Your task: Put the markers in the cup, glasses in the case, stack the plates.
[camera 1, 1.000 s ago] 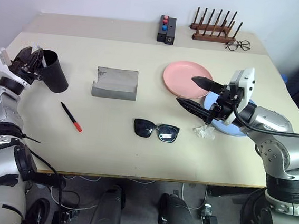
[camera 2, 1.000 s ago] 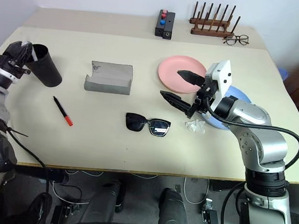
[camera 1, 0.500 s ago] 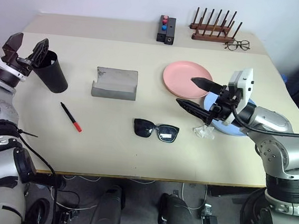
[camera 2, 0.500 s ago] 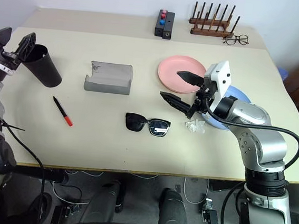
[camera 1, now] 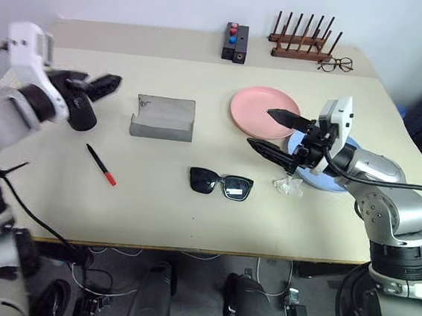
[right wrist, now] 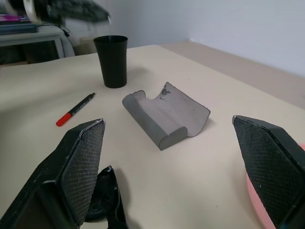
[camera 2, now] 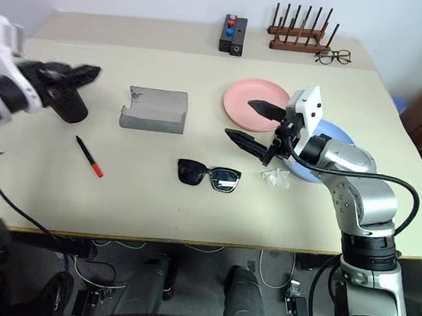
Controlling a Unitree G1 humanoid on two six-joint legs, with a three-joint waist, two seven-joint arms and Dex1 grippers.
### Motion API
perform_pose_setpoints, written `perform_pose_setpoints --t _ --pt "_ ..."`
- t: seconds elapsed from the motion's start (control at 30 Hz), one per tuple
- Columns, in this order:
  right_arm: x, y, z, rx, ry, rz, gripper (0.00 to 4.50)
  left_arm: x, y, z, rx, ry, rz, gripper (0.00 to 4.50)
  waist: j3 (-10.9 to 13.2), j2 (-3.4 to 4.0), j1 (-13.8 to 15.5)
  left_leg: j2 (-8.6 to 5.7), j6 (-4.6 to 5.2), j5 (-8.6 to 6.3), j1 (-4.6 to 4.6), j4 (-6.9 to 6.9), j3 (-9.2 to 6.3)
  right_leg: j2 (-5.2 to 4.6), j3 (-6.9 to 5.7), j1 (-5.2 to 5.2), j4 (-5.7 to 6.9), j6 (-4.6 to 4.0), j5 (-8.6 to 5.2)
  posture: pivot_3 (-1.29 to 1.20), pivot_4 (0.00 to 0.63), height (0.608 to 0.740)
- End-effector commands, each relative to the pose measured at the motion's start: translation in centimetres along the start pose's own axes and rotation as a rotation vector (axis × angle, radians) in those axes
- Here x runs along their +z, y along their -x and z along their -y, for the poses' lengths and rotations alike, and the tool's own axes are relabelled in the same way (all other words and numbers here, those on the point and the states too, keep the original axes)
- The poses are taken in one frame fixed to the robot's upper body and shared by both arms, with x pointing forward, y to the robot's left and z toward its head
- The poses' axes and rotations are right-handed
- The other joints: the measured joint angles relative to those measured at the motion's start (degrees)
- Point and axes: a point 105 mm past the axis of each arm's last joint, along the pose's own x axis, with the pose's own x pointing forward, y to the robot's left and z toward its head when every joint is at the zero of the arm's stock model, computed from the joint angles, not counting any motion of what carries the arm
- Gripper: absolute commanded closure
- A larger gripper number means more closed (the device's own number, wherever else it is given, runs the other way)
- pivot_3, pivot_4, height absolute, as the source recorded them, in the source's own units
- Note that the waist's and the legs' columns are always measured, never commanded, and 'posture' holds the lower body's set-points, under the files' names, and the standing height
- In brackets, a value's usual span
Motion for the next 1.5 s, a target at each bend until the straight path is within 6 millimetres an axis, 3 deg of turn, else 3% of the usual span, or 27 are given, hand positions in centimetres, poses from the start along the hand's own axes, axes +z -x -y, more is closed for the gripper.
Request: perform_pose_setpoints --t 0.03,0.27,0.47,0.57,0.77,1.23,1.33,1.5 --pt "1.3 -0.1 0.4 0.009 0.055 0.036 0.12 -0.3 0.5 0.4 0.181 0.1 0.073 0.02 0.0 -0.07 0.0 -0.01 0.0 0.0 -0.01 0.02 -0.01 0.0 0.0 0.0 0.01 0.01 0.0 0.0 0.15 0.74" --pt "1.0 -0.1 0.2 0.017 0.053 0.034 0.12 -5.9 2.5 -2.3 0.551 0.27 -0.008 0.02 0.0 -0.09 -0.3 -0.02 0.01 0.01 0.08 -0.05 -0.04 0.04 0.0 0.0 0.07 0.0 -0.01 0.0 0.15 0.74" --pt "0.8 0.1 0.2 0.011 0.051 0.026 0.12 -7.2 4.3 -5.2 0.732 0.28 -0.038 0.02 0.0 -0.11 0.3 -0.04 0.0 0.0 0.04 0.03 -0.04 0.03 0.0 0.03 0.0 -0.06 -0.04 0.0 0.15 0.74" --pt "0.8 0.0 0.2 0.009 0.05 0.028 0.12 -8.5 3.5 -5.9 0.722 0.333 -0.1 0.02 0.0 -0.11 0.3 -0.07 -0.01 0.0 0.02 0.04 -0.04 0.02 0.01 0.07 -0.08 -0.21 -0.12 0.0 0.15 0.74" --pt "0.7 -0.1 -0.1 0.009 0.045 0.034 0.12 -10.2 0.9 -5.3 0.637 0.34 -0.211 0.02 0.0 -0.11 0.1 -0.07 -0.01 0.0 0.01 0.04 -0.05 0.02 0.0 0.06 -0.08 -0.2 -0.11 0.0 0.15 0.74" --pt "0.4 0.7 -0.2 -0.031 0.043 0.021 0.12 -8.8 -0.8 -7.7 0.613 0.342 -0.275 0.02 0.0 -0.1 0.1 -0.06 -0.01 0.0 0.03 0.0 -0.06 0.02 0.0 0.04 -0.05 -0.05 -0.03 0.0 0.15 0.74" --pt "0.5 0.6 -0.2 -0.033 0.043 0.023 0.12 -9.1 -1.1 -7.5 0.592 0.345 -0.306 0.89 0.0 -0.1 0.1 -0.07 -0.01 -0.01 0.03 0.0 -0.06 0.01 0.0 0.04 -0.06 -0.04 -0.03 0.0 0.15 0.74" --pt "0.6 0.7 -0.2 -0.038 0.044 0.02 0.12 -10.2 -1.0 -7.0 0.571 0.361 -0.367 3.38 0.0 -0.1 0.2 -0.08 -0.01 -0.01 0.02 0.01 -0.06 0.0 0.0 0.05 -0.07 -0.03 -0.02 0.0 0.15 0.74"
